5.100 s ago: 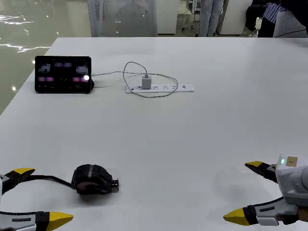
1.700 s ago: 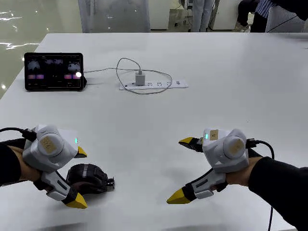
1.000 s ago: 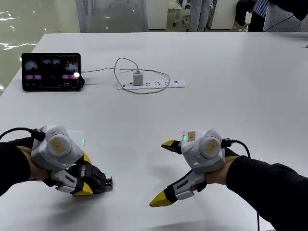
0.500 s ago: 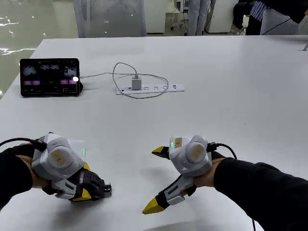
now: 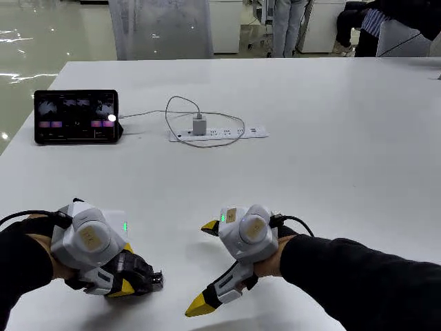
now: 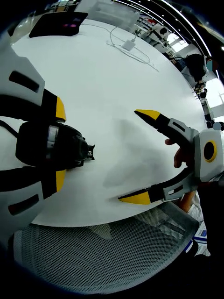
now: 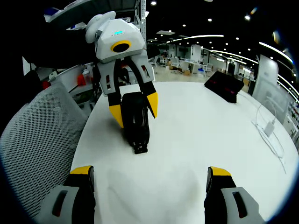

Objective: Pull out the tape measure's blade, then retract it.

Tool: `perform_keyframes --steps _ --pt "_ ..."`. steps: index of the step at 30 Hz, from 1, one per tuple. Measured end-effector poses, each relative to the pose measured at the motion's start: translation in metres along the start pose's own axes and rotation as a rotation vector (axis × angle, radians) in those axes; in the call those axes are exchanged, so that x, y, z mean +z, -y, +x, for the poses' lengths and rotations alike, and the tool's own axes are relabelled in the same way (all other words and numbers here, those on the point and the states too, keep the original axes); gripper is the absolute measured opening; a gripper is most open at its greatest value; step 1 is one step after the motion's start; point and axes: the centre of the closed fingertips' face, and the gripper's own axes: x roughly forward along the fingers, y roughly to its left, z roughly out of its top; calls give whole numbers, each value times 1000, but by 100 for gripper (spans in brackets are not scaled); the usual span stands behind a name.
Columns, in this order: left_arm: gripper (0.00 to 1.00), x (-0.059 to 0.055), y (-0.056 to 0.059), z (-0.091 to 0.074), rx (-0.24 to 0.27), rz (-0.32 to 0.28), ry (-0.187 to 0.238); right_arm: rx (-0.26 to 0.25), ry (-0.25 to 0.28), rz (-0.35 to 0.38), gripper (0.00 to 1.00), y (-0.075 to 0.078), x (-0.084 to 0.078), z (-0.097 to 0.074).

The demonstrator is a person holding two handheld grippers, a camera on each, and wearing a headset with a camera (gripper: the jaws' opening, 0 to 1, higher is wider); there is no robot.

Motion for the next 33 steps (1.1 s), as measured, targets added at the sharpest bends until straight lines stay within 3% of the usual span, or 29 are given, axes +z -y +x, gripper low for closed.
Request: perform_keyframes --steps 14,24,26,29,33 --pt "32 0 1 0 -3 7 0 30 -21 -33 99 -8 9 27" --pt "32 0 2 0 -5 -2 7 42 -6 -35 99 -11 11 38" --pt "32 0 2 0 -6 -2 7 43 -7 -36 89 -10 11 39" --pt "32 0 2 0 -5 -4 11 41 -7 -54 87 -9 11 41" --pt "32 0 2 0 -1 -7 15 48 -26 -105 73 -9 9 41"
